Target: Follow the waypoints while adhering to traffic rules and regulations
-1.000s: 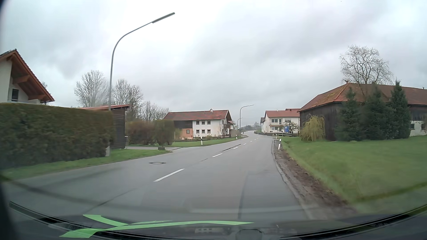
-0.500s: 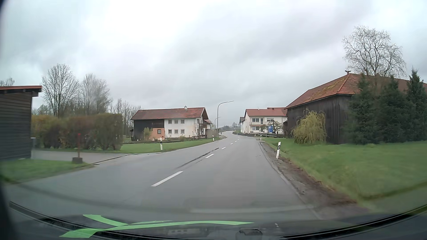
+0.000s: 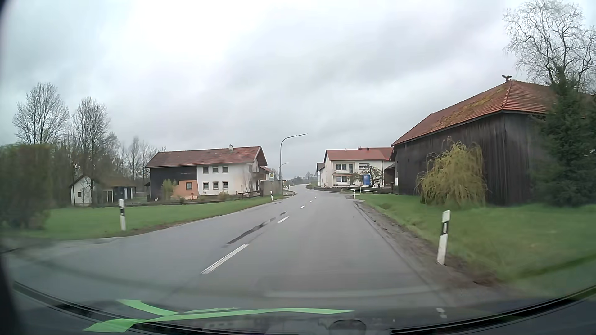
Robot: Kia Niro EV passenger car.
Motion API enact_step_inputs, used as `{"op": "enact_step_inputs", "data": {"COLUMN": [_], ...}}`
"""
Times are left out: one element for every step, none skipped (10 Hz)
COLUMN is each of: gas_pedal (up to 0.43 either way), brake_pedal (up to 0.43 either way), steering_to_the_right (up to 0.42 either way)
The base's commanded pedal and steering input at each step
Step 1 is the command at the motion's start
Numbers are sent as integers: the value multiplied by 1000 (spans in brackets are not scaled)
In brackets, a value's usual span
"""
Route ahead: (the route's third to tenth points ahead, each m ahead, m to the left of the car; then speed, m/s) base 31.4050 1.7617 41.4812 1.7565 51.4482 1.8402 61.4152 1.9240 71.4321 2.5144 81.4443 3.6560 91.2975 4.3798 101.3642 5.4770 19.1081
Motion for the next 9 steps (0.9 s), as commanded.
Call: {"op": "enact_step_inputs", "data": {"gas_pedal": [209,209,197,177,177,177,177,177,177], "brake_pedal": [0,0,0,0,0,0,0,0,0], "steering_to_the_right": [25,22,17,12,7,5,2,-2,-3]}}
